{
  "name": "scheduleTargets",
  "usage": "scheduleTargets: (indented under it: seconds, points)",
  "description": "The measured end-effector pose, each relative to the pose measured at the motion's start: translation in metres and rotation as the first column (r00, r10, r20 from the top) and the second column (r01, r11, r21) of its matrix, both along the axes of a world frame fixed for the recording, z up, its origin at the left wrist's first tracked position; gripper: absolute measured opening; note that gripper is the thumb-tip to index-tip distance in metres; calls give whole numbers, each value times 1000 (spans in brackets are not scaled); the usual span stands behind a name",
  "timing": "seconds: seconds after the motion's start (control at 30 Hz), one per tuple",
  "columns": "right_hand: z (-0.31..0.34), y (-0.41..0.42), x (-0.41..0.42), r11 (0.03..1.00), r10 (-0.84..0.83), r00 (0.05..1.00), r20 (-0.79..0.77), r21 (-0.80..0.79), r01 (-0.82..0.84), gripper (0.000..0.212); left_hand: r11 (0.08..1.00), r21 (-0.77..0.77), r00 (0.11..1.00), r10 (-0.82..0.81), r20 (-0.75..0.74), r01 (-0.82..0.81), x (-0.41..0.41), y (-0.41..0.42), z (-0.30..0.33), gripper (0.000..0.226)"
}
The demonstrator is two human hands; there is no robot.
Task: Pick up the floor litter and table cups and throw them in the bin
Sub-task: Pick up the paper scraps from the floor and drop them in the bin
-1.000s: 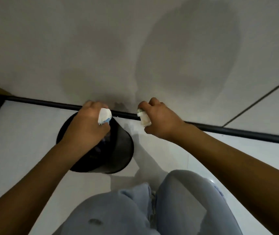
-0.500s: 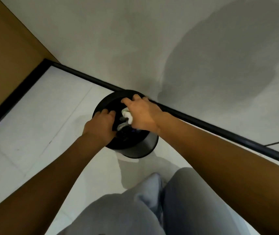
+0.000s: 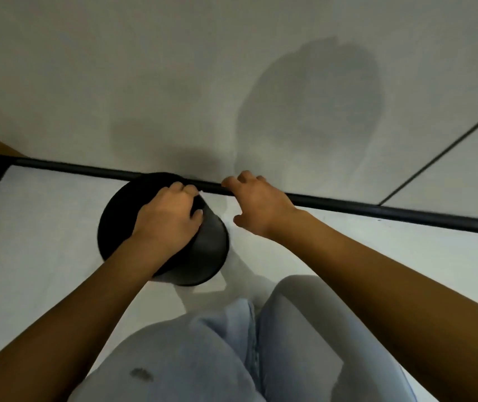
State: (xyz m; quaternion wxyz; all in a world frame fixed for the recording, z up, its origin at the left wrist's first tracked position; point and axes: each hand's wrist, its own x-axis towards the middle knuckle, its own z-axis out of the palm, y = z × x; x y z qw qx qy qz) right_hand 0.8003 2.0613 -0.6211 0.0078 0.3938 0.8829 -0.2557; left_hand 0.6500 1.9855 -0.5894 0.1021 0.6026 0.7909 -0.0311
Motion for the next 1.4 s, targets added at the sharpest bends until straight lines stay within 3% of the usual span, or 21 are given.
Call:
scheduleTargets:
  seconds: [0.13,0.27,0.47,0.67,0.9,1.03,1.23,1.4]
  points:
    - [-10,7,74,974,-224,972,67,-19,226,65,970,-10,970,-242,27,242,55,36,-7,36]
    - [-28,-3,153,887,-451,885,113,-56,459,62,867,-41,868,-495,40,496,116,63,-28,31]
    - [-51,-57,268,649,-734,652,191,-84,756,64,581,-104,587,-808,38,807,231,86,-53,37]
    - [-65,-164,356,290,-922,304,238,-94,953,62,228,-100,236,-969,73,968,355,51,-71,34]
    - [-86,-330,398,-142,-953,-110,281,-96,985,62,-144,-49,-134,-977,168,988,465,-77,-104,32]
    - [-99,-411,407,-307,-914,-266,305,-93,947,61,-307,-54,-293,-938,187,950,495,-141,-117,31]
    - [-137,-493,442,-511,-830,-459,319,-102,854,65,-361,-15,-353,-920,169,932,543,-177,-128,32]
    - [-174,-535,485,-642,-733,-604,313,-24,766,63,-375,-71,-364,-922,133,924,570,-195,-142,32]
